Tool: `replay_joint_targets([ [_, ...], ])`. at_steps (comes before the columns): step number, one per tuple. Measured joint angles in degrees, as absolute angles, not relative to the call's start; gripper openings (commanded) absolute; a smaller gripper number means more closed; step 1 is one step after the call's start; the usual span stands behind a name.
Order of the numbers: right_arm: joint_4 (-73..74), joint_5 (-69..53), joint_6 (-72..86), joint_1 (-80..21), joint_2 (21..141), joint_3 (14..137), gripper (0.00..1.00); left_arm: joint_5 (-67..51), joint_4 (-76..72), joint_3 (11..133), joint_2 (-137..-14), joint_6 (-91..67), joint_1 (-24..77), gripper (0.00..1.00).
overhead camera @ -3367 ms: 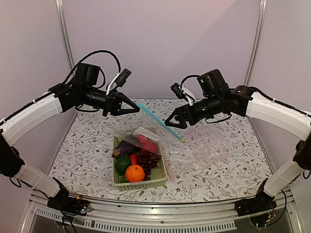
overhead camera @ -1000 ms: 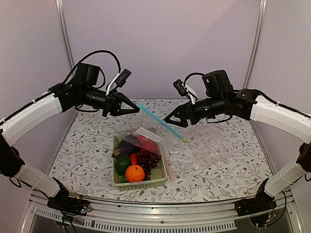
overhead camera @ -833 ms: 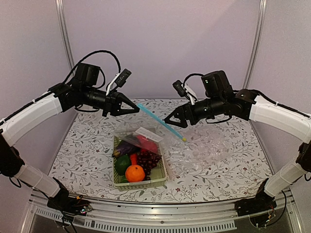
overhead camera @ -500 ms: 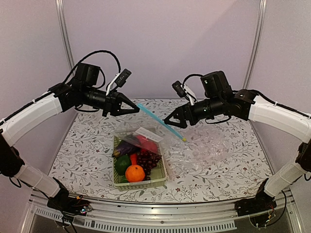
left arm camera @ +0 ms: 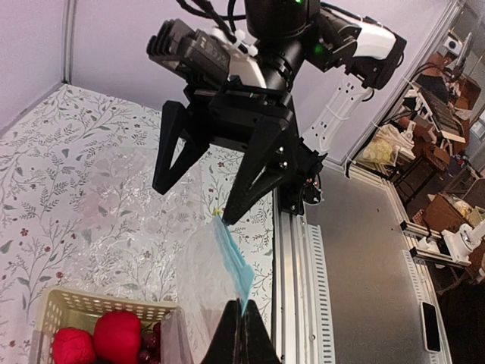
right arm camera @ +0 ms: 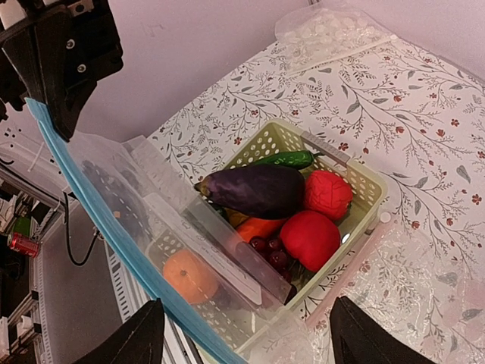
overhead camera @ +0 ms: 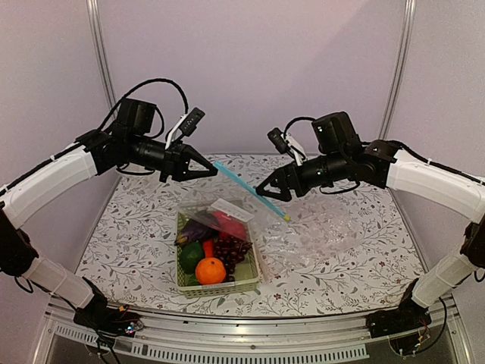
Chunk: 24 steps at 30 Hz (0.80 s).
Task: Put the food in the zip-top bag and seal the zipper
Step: Pass from the left arm to the right
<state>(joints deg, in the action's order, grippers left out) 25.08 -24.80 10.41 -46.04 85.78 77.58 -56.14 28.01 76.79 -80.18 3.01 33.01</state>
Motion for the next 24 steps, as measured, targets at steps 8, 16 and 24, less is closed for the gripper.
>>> replay_joint_targets([
  [8, 25.39, -25.34, 10.0, -46.06, 86.7, 77.56, 0.71, -56.14, 28.1, 76.82, -80.18, 3.03, 33.01, 0.0],
  [16, 25.58, -25.69, 9.39, -46.11, 87.37, 77.58, 0.64, -56.14, 28.21, 76.9, -80.18, 3.03, 33.01, 0.0],
  [24, 25.67, -25.87, 9.19, -46.22, 88.6, 77.6, 0.6, -56.16, 28.21, 76.9, -80.18, 3.03, 33.01, 0.0],
])
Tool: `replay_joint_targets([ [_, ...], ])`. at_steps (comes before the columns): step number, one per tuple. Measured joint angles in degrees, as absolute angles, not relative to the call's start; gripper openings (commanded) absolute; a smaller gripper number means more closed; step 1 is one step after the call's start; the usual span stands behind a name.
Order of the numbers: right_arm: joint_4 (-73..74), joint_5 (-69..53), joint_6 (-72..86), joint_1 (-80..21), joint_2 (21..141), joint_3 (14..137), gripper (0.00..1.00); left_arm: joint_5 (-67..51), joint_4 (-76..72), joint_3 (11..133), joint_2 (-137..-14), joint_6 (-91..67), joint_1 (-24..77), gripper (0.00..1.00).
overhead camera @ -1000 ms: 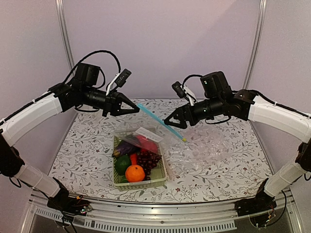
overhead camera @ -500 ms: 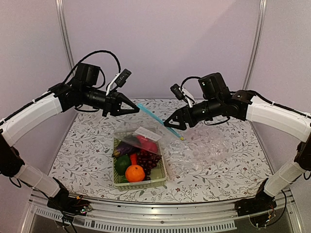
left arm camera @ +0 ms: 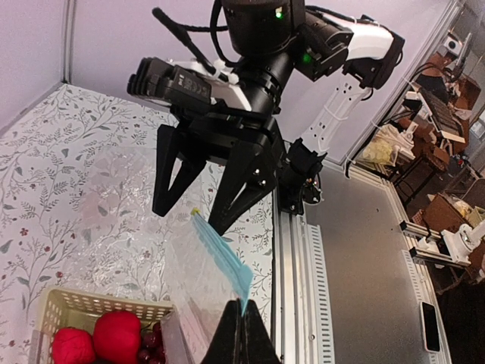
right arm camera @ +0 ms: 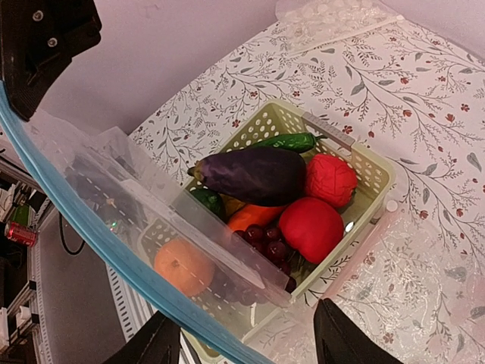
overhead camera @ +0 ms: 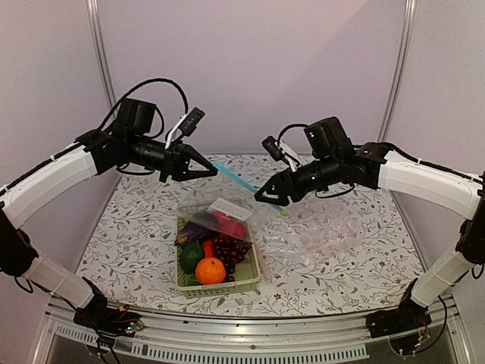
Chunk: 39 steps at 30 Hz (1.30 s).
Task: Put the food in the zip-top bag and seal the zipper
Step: Pass from the left arm to the right
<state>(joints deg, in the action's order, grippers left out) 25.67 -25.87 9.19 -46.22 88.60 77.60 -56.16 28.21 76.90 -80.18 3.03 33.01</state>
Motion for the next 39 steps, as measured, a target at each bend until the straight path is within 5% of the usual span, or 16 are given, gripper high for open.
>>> replay_joint_targets([
  [15, 25.58, -27.99, 9.52, -47.57, 88.55, 79.13, 0.68, -56.18, 28.58, 77.06, -80.88, 3.27, 33.43, 0.0],
  [39, 24.99, -24.56, 10.22, -47.57, 83.74, 77.03, 0.56, -57.19, 30.96, 77.97, -81.14, 4.54, 34.13, 0.0],
])
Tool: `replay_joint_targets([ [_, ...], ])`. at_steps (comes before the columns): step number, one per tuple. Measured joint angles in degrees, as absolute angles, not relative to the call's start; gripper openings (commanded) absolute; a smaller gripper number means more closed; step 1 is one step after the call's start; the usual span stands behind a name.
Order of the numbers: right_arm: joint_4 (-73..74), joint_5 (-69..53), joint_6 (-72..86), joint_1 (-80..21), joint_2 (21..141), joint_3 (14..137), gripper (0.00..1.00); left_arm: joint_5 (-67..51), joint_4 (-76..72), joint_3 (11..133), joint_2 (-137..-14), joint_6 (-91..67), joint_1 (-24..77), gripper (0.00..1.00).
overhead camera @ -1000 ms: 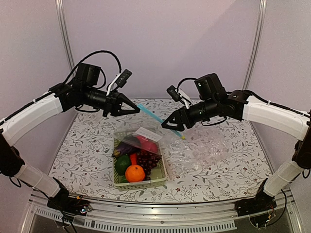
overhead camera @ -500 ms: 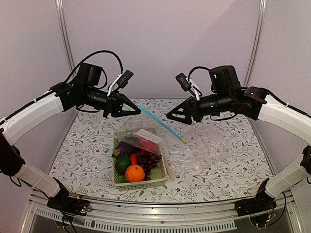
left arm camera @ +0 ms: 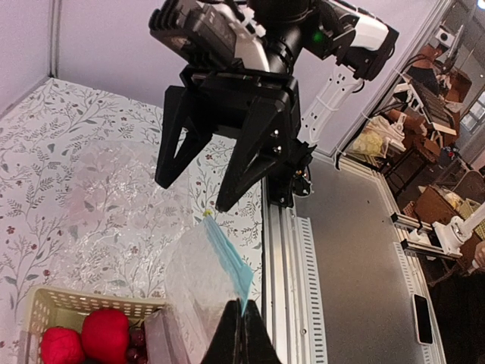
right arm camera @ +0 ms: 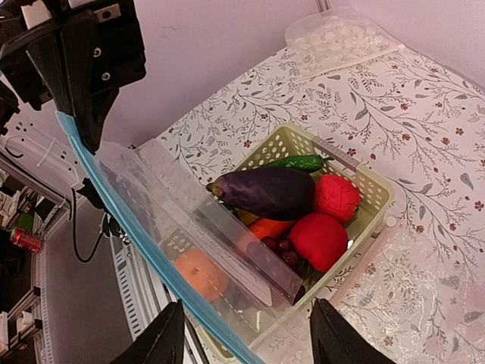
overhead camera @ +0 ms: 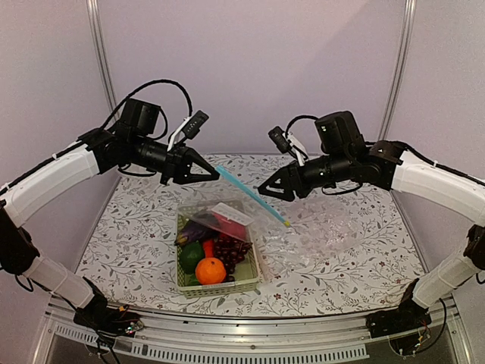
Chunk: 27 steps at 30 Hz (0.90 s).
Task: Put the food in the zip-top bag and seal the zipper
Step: Pass from the left arm to the right
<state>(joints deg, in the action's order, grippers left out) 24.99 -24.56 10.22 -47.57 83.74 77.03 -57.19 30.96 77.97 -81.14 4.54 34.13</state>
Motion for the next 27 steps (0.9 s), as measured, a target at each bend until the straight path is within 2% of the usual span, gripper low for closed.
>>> replay_joint_targets([
  [27, 25.19, -26.37, 10.04, -47.57, 85.14, 76.82, 0.56, -57.19, 31.24, 78.32, -81.14, 4.6, 34.13, 0.0],
])
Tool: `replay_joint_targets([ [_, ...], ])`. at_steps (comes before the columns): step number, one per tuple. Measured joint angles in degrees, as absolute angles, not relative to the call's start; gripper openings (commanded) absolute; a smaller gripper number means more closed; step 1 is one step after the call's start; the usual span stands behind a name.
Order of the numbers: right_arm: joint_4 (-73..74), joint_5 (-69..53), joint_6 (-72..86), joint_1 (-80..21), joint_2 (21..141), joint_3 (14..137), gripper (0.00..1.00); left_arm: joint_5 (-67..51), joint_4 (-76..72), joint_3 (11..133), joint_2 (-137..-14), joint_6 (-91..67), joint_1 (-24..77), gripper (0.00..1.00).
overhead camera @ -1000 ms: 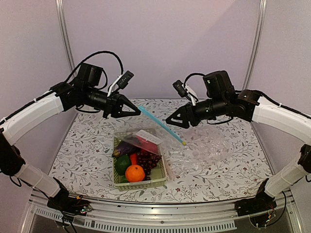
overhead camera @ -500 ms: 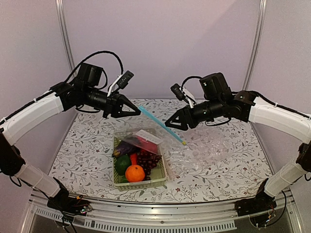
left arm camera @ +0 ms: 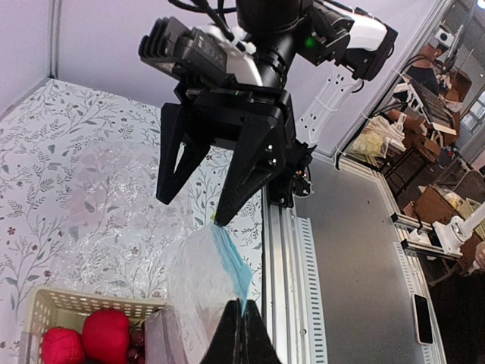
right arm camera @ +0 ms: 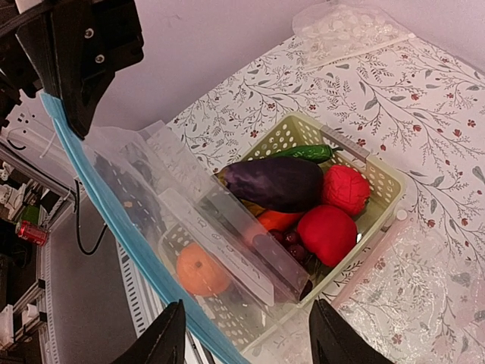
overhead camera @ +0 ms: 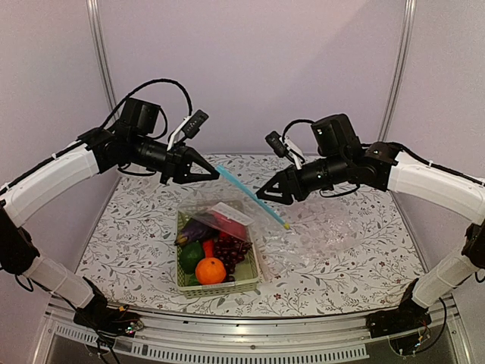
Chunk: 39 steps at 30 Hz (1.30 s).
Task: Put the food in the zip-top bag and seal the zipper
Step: Pass from the left arm to the right
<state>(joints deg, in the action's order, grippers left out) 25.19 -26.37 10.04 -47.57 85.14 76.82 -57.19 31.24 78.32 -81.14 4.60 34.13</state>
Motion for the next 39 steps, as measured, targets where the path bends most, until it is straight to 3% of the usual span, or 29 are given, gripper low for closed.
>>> replay_joint_targets([
  [39, 22.65, -26.89, 11.22, -47.57, 84.05, 75.24, 0.57, -57.19, 31.31, 78.39, -81.14, 4.93, 34.15, 0.0],
])
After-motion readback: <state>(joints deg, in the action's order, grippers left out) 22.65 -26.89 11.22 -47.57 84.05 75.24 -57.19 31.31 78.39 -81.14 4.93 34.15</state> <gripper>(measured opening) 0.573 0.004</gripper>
